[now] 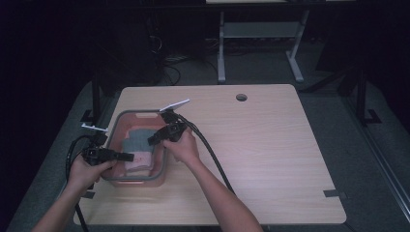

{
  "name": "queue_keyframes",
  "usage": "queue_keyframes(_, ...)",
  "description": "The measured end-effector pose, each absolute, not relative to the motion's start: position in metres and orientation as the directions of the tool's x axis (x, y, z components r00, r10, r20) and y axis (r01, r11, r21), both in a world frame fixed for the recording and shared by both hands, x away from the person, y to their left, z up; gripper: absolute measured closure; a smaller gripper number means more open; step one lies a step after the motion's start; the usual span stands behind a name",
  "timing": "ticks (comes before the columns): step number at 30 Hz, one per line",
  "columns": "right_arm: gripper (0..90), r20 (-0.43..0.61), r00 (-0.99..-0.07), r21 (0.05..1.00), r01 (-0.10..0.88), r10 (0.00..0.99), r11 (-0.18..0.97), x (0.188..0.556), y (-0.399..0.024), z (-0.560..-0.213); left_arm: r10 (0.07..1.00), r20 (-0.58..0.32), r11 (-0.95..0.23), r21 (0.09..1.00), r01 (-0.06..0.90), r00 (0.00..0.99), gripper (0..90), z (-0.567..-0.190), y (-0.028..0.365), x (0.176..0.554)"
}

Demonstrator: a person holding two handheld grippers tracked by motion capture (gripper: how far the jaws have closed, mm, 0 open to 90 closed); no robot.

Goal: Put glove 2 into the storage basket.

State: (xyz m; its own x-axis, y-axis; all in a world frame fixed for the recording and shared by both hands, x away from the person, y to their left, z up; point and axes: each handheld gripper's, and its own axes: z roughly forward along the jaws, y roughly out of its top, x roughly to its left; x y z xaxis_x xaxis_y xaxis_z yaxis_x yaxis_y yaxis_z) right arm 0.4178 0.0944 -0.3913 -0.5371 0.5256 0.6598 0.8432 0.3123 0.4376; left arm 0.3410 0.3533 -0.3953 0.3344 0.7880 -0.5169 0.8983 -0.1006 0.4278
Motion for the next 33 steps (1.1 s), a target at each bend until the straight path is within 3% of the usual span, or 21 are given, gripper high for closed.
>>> queue_keyframes(22,71.0,0.677,-0.533,0.465,0.844,0.508,0.267,0.418,0.070,-0.380,0.835,-0.436,-0.090,0.491,0.866,0.334,54.8,-0.371,0.360,0.343)
queue_keyframes(33,67.2,0.677,-0.535,0.481,0.842,0.506,0.246,0.419,0.054,-0.371,0.816,-0.469,-0.045,0.529,0.847,0.336,52.0,-0.357,0.359,0.345)
